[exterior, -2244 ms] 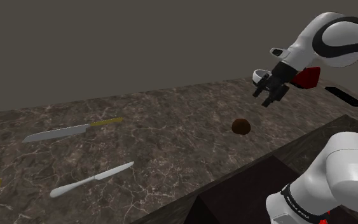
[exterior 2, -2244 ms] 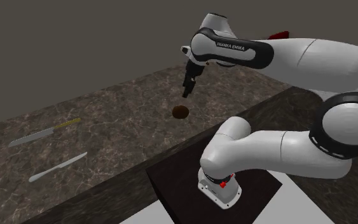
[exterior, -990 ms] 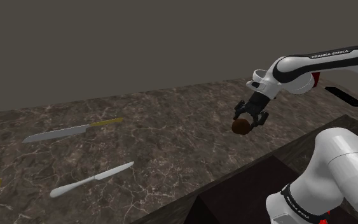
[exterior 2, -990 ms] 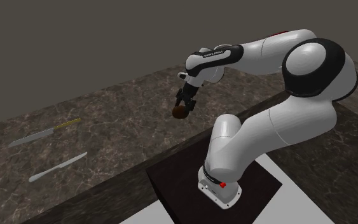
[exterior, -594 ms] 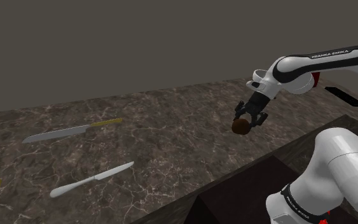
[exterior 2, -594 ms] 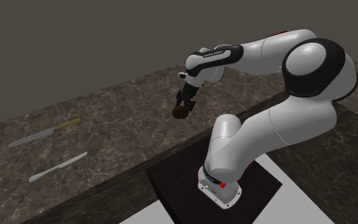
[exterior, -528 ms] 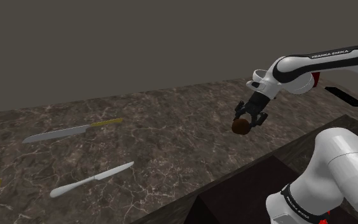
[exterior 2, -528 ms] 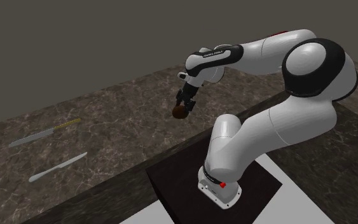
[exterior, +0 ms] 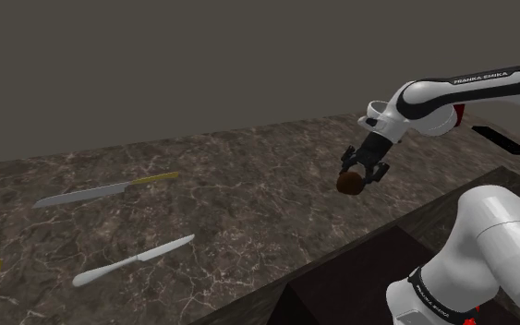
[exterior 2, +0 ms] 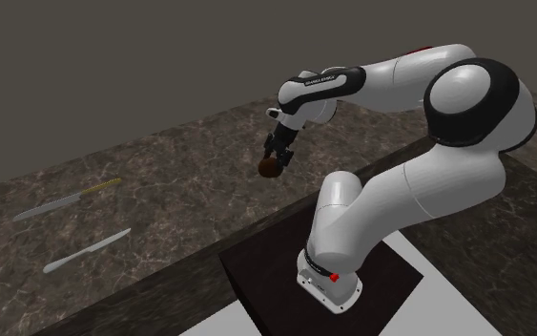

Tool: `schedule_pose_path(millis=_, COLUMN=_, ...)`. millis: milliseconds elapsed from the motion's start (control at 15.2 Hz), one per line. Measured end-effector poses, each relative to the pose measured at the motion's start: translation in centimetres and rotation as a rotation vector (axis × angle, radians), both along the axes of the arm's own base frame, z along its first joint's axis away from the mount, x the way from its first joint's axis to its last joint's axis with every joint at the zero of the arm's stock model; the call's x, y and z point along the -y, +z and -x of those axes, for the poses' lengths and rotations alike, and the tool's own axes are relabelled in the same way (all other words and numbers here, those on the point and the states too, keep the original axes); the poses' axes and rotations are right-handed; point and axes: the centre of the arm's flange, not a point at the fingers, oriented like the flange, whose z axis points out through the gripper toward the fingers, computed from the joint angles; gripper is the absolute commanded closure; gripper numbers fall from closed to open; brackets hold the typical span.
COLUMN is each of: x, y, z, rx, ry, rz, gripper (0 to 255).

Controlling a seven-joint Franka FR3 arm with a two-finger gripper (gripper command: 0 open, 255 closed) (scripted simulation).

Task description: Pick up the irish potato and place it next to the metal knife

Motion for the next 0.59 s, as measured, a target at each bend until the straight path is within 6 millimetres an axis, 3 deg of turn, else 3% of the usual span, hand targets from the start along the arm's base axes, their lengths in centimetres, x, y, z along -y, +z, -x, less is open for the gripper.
schedule_pose_path(millis=594, x=0.0, y=4.5, z=0.0, rx=0.000, ry=0.000, rz=0.000, gripper=255)
